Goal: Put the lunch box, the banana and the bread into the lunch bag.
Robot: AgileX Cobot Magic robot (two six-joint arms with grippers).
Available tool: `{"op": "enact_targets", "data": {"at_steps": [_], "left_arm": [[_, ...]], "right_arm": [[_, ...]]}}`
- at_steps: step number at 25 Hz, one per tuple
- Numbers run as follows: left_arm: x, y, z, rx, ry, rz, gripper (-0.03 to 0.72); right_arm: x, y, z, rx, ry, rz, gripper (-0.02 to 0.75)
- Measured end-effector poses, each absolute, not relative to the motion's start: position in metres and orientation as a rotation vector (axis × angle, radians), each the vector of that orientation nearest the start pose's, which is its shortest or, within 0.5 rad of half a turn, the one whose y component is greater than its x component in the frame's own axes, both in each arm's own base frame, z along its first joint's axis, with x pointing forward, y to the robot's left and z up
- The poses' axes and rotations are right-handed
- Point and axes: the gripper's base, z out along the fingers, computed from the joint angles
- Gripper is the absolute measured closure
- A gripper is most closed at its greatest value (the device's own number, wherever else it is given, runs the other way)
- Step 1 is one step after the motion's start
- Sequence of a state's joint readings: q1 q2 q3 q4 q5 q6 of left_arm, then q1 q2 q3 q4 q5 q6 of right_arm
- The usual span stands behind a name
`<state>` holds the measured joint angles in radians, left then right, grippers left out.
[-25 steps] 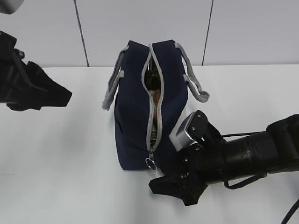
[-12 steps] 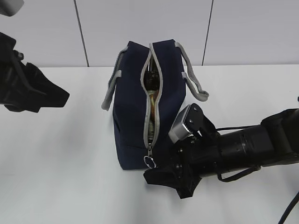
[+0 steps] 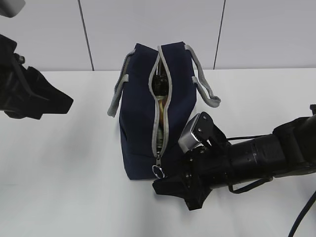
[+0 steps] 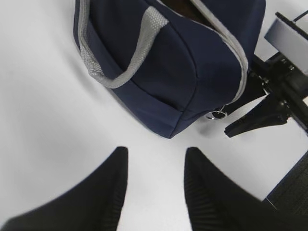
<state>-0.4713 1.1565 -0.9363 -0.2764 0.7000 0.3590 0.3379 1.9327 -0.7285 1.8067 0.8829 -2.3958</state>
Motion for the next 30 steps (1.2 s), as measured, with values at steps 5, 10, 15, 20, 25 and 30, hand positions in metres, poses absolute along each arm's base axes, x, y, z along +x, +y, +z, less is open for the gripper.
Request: {"op": "enact_targets", "data": {"at_steps": [5, 10, 15, 20, 25, 30], "left_arm": [[0.201, -0.121, 0.32, 0.809, 2.26, -0.364, 0.398], [0.201, -0.121, 0.32, 0.81, 2.26, -0.362, 0.4], [0.201, -0.121, 0.32, 0.81, 2.26, -0.362, 0.4], [0.201, -0.121, 0.32, 0.811, 2.261, -0.362, 0.4], [0.201, -0.121, 0.32, 0.812, 2.261, -0.362, 0.4], [0.201, -0.12, 0.32, 0.815, 2.266, -0.363, 0.4]], "right_arm": [[0.271, 0.167, 0.116, -1.21, 1.868, 0.931, 0.554], [0.273, 0.168, 0.117, -1.21, 1.861, 0.926, 0.563], [0.274, 0.166, 0.115, -1.192, 1.904, 0.906, 0.659], [0.274, 0.166, 0.114, -1.184, 1.934, 0.905, 0.722], [0.273, 0.165, 0.112, -1.159, 1.988, 0.915, 0.724], [0.271, 0.164, 0.124, -1.169, 1.991, 0.912, 0.754]]}}
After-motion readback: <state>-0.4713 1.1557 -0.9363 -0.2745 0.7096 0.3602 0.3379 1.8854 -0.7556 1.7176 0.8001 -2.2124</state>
